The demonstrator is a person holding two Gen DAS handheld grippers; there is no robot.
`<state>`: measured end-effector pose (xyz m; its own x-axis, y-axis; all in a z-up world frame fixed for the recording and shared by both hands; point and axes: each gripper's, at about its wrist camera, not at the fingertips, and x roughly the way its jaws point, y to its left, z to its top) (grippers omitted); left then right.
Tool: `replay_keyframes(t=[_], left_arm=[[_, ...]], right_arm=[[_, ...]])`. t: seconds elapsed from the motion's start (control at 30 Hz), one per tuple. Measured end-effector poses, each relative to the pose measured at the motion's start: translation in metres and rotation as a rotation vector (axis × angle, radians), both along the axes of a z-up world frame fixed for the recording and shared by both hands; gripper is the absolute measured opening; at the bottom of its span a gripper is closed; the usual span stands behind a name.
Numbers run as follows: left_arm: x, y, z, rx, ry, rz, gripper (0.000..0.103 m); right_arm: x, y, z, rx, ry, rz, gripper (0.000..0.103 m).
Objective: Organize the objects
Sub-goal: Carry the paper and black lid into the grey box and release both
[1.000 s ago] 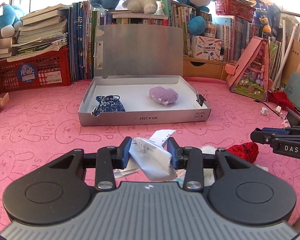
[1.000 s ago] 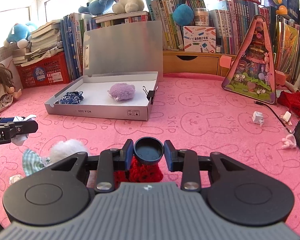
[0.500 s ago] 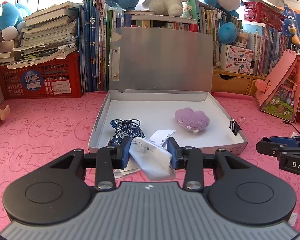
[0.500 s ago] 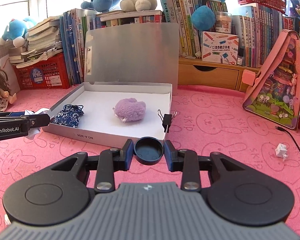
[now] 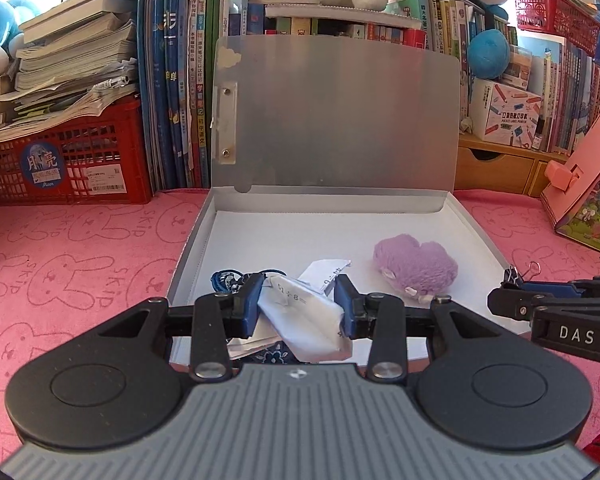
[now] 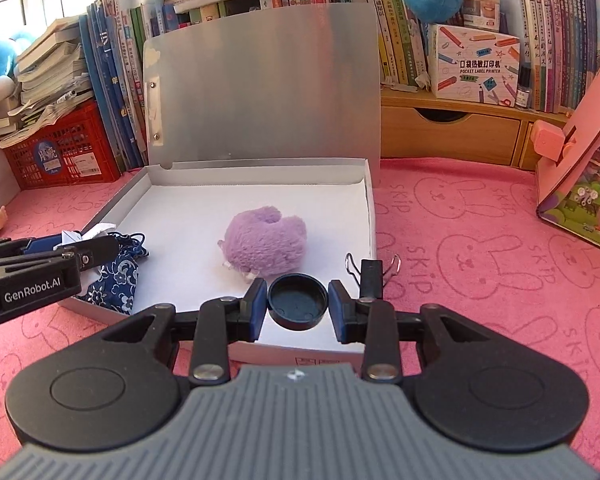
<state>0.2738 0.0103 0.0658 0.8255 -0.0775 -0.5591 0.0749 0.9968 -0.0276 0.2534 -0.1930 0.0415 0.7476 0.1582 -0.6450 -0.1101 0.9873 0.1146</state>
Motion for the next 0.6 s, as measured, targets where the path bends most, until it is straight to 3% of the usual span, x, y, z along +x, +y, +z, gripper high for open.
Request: replay_keyframes(t=[0.27,0.6], left_arm=[[0.034,-0.008,-0.020,0.036,0.050,-0.007,0.044],[0.042,-0.018,-0.032,0.064,0.041,-0.038,0.044]], right_arm=[[0.028,-0.002,-0.013,0.027,0.058,0.020,0.038],[0.041,0.007,-0.031,0.009,0.089,0.034,0.038]])
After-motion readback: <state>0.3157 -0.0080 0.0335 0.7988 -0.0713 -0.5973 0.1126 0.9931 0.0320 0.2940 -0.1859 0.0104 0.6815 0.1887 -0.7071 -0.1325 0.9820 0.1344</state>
